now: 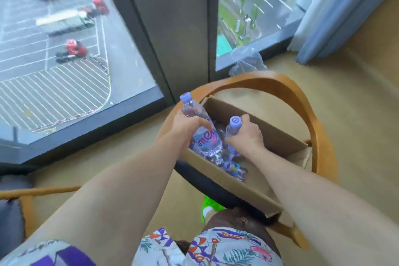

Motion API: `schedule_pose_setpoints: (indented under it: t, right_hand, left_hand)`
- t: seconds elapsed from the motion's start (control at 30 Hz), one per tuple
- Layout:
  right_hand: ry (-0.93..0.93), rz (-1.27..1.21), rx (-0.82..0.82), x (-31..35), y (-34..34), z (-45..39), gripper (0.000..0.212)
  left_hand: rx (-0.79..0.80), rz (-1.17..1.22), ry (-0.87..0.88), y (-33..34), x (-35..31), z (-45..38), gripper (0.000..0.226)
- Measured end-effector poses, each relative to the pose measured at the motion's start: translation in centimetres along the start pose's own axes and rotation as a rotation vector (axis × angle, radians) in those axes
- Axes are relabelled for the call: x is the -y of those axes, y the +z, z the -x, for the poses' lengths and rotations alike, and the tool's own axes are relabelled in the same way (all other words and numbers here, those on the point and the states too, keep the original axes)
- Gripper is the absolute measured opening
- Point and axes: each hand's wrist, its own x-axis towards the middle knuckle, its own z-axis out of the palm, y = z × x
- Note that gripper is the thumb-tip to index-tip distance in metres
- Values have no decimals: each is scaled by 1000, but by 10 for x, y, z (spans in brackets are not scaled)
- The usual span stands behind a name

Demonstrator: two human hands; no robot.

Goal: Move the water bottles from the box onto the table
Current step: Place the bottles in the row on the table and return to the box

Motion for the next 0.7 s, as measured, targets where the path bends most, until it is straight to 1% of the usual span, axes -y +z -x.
schedule_pose_setpoints:
  t: [0.03,0.1,0.23,0.27,0.3,0.37,0.4,0.43,0.5,0.57,0.63,0.7]
  right_hand:
    - [-44,-4,-5,15,-3,7,56]
    - [-134,-14,-14,47,-7,26,58]
    - [-317,-123,46,112,-2,70,56]
    - [-376,-143,60,128,2,82,56]
    - [-432,-157,74,145,5,95,57]
    - [-521,-185,113,178,16,123,58]
    - [-559,-198,137,194,22,139,58]
    - [-596,-210,165,209,30,155,59]
    - [-683,-228,215,237,48,189,59]
    - [-763,-250,269,261,67,224,59]
    - [-816,-269,342,282,89,260,60]
    - [-866,-273,427,301,112,296,59]
  left_hand:
    - [5,52,65,-14,-3,13,46]
    - [-21,113,142,-48,-8,44,45]
    - [-160,217,170,-122,-10,104,44]
    - [-207,250,178,-141,-8,119,47]
    - [-253,279,190,-161,-7,134,54]
    - [-355,320,217,-197,0,168,76]
    - [-411,345,232,-216,5,184,83]
    - [-466,378,246,-234,12,201,85]
    - [-569,436,275,-267,27,233,80]
    - [-671,487,317,-299,44,263,71]
    - [-777,528,347,-327,63,294,59]
    - [-885,563,359,-352,86,324,54]
